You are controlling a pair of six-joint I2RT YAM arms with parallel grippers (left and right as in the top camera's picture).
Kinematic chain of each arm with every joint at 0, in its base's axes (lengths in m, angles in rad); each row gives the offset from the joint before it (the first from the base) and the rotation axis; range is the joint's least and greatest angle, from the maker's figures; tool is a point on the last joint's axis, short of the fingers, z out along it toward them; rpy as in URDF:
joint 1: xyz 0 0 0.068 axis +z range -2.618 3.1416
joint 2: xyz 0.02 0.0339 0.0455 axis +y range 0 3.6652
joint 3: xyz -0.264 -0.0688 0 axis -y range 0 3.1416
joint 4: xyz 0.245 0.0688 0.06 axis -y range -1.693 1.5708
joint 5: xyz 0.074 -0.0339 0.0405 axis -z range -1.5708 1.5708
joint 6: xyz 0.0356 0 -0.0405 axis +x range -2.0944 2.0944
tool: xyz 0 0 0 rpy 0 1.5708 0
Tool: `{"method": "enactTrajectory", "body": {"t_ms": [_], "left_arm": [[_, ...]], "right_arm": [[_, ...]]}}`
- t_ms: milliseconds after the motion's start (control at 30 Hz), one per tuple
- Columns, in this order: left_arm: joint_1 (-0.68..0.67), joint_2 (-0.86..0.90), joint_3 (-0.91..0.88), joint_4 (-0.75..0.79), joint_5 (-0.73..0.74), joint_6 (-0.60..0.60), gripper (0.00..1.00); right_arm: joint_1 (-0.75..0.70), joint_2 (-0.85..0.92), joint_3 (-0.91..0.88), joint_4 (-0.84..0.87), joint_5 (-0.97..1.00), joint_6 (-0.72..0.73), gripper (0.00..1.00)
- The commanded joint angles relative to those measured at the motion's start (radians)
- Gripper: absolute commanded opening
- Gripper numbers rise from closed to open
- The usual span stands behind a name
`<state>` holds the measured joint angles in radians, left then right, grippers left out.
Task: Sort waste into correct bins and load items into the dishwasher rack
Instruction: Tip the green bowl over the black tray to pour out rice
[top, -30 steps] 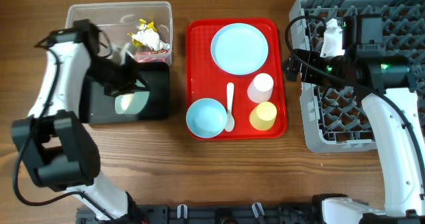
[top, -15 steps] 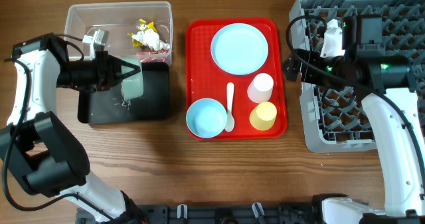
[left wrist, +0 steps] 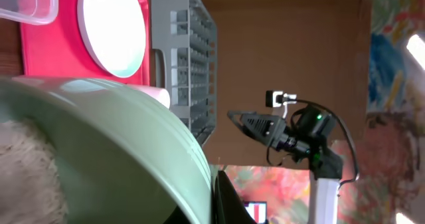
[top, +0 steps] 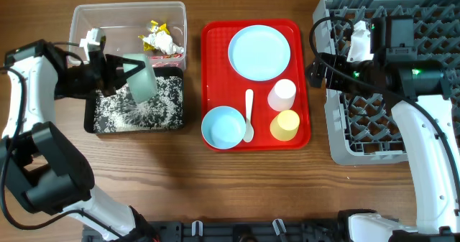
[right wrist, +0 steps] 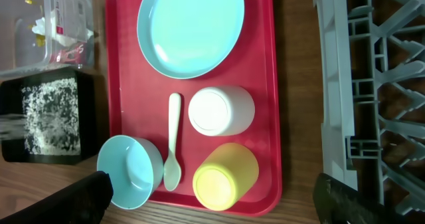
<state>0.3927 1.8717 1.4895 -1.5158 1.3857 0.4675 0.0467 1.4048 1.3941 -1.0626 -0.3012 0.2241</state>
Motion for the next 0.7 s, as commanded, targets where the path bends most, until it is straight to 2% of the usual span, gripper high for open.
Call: {"method": "enactTrajectory", "body": {"t_ms": [0,367,667], "left_arm": [[0.025,-0.01,-0.005,-0.017,0.074,0.019,0.04],[0.027,-0.01,-0.005,-0.022,0.192,0.007,0.04],[0.027,-0.01,-0.005,-0.025,0.191,-0.01,0.04]], "right_arm": [[0.0,0.007,0.018,-0.003,0.017,0.012,1.0],[0.0,0.007,0.018,-0.002,0.018,0.012,1.0],[0.0,0.007,0.018,0.0,0.018,0.012,1.0]]}}
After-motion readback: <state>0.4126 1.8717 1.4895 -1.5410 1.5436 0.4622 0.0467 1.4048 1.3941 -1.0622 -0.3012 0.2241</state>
